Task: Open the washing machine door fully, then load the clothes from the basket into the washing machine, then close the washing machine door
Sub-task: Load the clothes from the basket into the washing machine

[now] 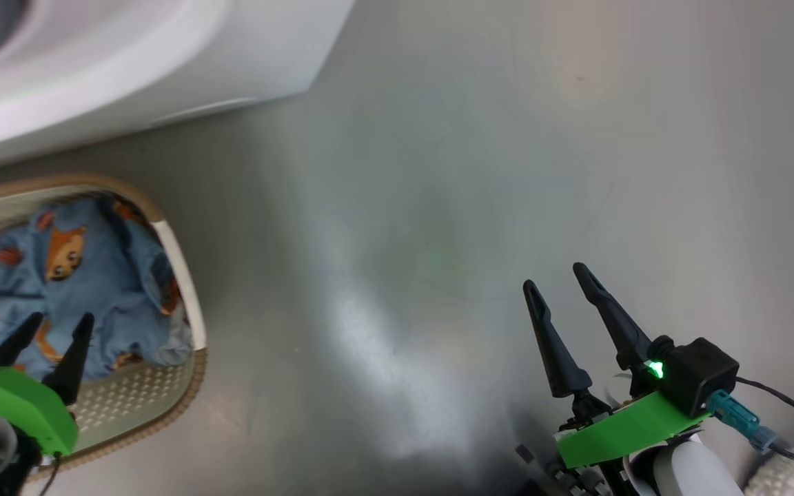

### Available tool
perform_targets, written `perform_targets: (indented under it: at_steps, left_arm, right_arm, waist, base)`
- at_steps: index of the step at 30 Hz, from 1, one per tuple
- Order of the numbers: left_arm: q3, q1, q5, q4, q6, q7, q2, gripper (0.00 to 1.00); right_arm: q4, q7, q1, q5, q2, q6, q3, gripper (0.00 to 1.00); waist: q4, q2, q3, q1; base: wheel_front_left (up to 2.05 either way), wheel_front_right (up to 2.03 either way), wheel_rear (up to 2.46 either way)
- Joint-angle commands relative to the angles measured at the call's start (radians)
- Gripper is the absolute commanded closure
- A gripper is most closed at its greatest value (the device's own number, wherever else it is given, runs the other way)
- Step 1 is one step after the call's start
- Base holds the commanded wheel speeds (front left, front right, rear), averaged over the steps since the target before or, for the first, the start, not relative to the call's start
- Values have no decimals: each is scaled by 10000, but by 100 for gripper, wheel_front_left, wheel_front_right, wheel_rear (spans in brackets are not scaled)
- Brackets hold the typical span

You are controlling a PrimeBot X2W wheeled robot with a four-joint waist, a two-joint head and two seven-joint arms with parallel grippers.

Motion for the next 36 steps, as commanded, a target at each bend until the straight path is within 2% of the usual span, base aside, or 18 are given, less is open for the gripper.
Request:
perform_targets:
  at_steps: [1, 5, 9, 17, 24, 25, 26, 27, 36]
  left_arm:
    - [110, -132, -149, 36, -27, -63, 594, 0]
    - [-225, -441, -553, 205, -27, -63, 886, 0]
    - [-513, -851, -355, 571, -27, -63, 1171, 0]
    - [-697, -1308, -973, 1299, -27, -63, 1011, 0]
    - [-969, -1669, -2082, 1766, -27, 61, 955, 0]
    - [-1036, -1724, -2196, 1783, -27, 102, 947, 18]
    - [-1072, -1783, -2310, 1814, -27, 100, 931, 73]
    - [-1111, -1838, -2394, 1847, -27, 91, 903, 100]
    - [-1620, -1739, -2711, 1716, -27, -46, 391, 100]
  right_arm:
    - [-253, -117, 145, 161, -45, 62, 263, 0]
    - [-359, -117, 155, 277, -45, 62, 383, 0]
    - [-417, -117, 187, 271, -45, 62, 536, 0]
    - [-561, -117, 316, 352, -45, 62, 704, 0]
    - [-677, -117, 385, 395, -45, 62, 806, 0]
    - [-687, -117, 394, 382, -45, 62, 794, 0]
    - [-693, -117, 400, 367, -45, 62, 770, 0]
    - [-695, -117, 400, 354, -45, 62, 736, 0]
    - [-570, -117, 170, 33, -45, 62, 329, 0]
  waist:
    - [-340, 0, 379, 0]
    - [-503, 0, 704, 0]
    - [-630, 0, 968, 0]
    - [-756, 0, 1221, 0]
    - [-837, 0, 1335, 0]
    - [-835, 0, 1340, 0]
    - [-821, 0, 1340, 0]
    - [-802, 0, 1325, 0]
    - [-260, 0, 383, 0]
  base:
    - [0, 0, 0]
    - [0, 0, 0]
    - [0, 0, 0]
    - [0, 0, 0]
    - [0, 0, 0]
    - [0, 0, 0]
    - [0, 0, 0]
    - [0, 0, 0]
    - [0, 0, 0]
